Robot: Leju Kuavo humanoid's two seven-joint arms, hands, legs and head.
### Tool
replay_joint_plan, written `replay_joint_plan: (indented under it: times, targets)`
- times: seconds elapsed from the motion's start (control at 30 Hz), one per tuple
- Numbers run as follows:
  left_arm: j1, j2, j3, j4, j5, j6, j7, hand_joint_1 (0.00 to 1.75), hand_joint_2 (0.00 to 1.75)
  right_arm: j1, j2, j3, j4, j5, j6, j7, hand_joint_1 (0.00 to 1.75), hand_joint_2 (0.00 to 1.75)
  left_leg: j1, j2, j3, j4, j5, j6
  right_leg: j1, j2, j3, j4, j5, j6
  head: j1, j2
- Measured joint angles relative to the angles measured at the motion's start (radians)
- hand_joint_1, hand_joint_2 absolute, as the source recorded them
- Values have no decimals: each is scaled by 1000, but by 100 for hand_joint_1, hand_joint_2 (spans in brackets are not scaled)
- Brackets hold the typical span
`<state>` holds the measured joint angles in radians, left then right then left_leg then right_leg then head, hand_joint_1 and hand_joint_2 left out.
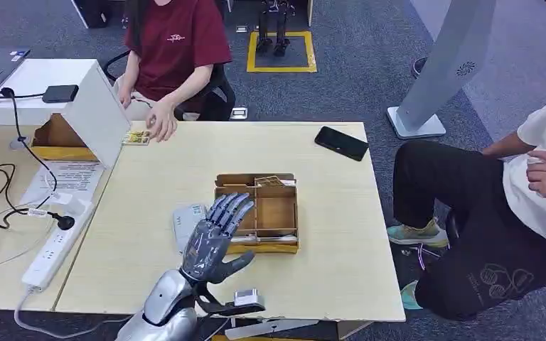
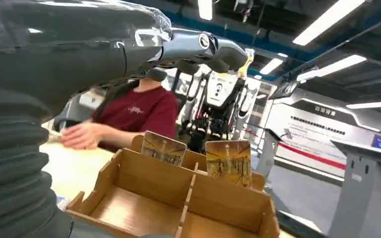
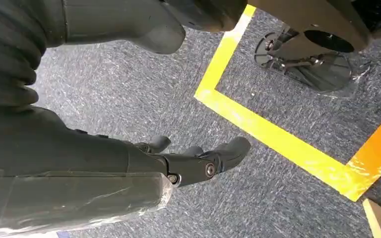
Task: Pass the card to the sensor for recognition and then transmit it.
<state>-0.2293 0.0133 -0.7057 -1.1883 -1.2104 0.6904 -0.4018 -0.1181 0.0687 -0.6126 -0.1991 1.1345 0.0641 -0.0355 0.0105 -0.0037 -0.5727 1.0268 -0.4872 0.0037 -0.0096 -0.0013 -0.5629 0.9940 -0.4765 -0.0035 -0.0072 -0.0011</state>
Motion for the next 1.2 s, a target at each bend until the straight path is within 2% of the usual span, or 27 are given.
replay_joint_plan:
  times: [0.1, 0.3, 0.53, 0.97, 1.2]
  targets:
    - [10, -16, 0, 0, -93, 0, 27, 0, 175, -1, 0, 0, 0, 2, -2, 2, 0, 175, 0, 0, 0, 0, 0, 0, 0, 0, 0, 0, 0, 0, 0, 0]
    - [14, -40, 4, 11, -167, 0, 71, 0, 175, -1, 2, 0, 0, 5, -5, 3, 0, 175, 0, 0, 0, 0, 0, 0, 0, 0, 0, 0, 0, 0, 0, 0]
    - [14, -56, 11, 42, -164, 0, 74, 0, 175, -1, 3, 0, 0, 5, -5, 5, 0, 175, 0, 0, 0, 0, 0, 0, 0, 0, 0, 0, 0, 0, 0, 0]
    - [14, -61, 11, 66, -151, 0, 66, 0, 175, -1, 5, 0, 0, 5, -4, 6, 0, 175, 0, 0, 0, 0, 0, 0, 0, 0, 0, 0, 0, 0, 0, 0]
    - [13, -89, 14, 90, -150, 0, 68, 0, 175, -3, 5, 0, 0, 5, 3, 6, 0, 175, 0, 0, 0, 0, 0, 0, 0, 0, 0, 0, 0, 0, 0, 0]
